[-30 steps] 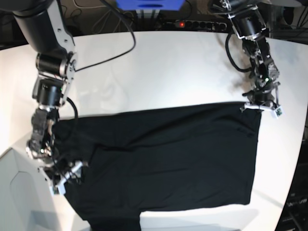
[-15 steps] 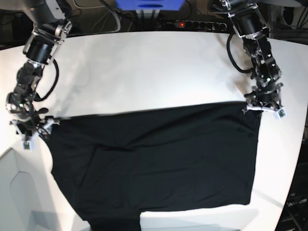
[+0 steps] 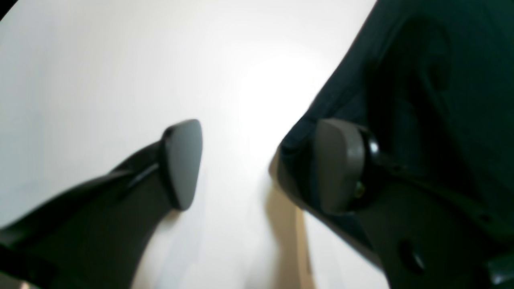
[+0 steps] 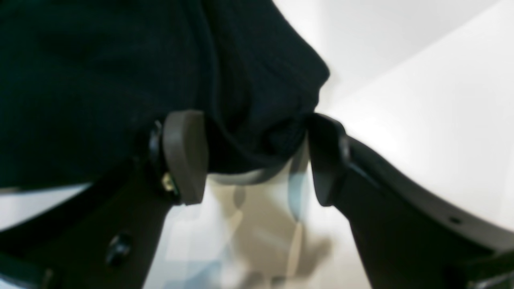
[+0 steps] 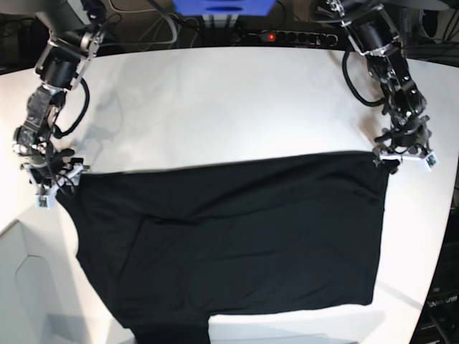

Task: Fold the T-shirt properly
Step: 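Pull the held shoulder edge back with both grippers, dragging the shirt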

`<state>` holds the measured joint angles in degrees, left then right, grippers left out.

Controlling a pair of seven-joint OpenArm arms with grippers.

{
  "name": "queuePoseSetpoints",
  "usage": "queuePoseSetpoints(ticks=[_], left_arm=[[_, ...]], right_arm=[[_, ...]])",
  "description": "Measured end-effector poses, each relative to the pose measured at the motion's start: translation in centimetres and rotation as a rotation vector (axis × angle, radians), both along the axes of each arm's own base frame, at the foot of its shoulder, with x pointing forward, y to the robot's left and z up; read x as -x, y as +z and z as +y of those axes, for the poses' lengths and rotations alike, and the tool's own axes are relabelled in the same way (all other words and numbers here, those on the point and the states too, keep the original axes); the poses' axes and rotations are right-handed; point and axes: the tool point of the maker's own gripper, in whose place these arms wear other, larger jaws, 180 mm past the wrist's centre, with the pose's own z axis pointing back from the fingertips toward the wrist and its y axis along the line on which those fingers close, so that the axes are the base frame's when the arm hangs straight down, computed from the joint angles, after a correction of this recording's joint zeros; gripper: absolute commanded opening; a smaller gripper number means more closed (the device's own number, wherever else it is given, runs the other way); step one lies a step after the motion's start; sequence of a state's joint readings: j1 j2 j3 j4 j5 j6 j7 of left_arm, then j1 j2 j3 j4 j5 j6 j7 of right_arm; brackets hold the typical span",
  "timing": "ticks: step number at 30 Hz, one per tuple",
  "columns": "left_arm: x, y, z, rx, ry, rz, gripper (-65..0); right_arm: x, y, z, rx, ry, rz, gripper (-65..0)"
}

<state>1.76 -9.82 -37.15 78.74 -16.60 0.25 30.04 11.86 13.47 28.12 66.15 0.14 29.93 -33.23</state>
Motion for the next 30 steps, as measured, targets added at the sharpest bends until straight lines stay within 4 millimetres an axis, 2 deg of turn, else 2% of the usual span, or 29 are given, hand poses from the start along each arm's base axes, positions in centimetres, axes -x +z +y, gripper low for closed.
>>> queuePoseSetpoints(ticks=[5,8,10,16,18,20,23,24,29,30], left_arm=[[0.0,-0.1,-0.1,0.001,-0.001,0.001,-21.9],[0.1,-0.8,-0.1,0.015,0.003,0.016,-21.9],[-0.2,-1.9,-0.6,0.025,-0.015,0.042,-21.9],[-1.7,-2.3,-2.1,0.015,-0.064,0.034,-22.9],[-1.7,-2.4,-2.2,0.013,-0.068,0.036,-30.8],[-1.7,-2.5,-2.2,0.015,-0.067,0.038,-43.9],[-1.7,-2.5,-2.3,0.023,-0.066,0.037,-61.6],[-1.7,-2.6,-2.4,0.029,-0.066,0.035,-65.0],[-1.8,-2.6,-2.4,0.032,-0.066,0.038,-65.0],[-1.8,-2.4,-2.4,0.031,-0.065,0.035,-65.0]], right_arm=[[0.0,0.0,0.1,0.003,0.005,0.001,-25.7],[-0.1,0.0,0.1,0.003,0.005,0.001,-25.7],[0.0,0.0,0.1,0.003,0.005,0.001,-25.7],[0.0,0.0,0.1,0.003,0.005,0.001,-25.8],[0.0,0.0,0.1,0.003,0.005,-0.001,-26.0],[-0.1,0.0,0.1,0.003,0.006,-0.001,-27.4],[0.0,0.0,0.1,0.002,0.006,-0.001,-34.1],[-0.1,0.0,0.2,0.002,0.007,-0.001,-37.6],[-0.1,-0.2,0.6,-0.008,0.01,-0.002,-63.1],[0.1,-0.3,0.6,-0.009,0.01,-0.002,-65.0]])
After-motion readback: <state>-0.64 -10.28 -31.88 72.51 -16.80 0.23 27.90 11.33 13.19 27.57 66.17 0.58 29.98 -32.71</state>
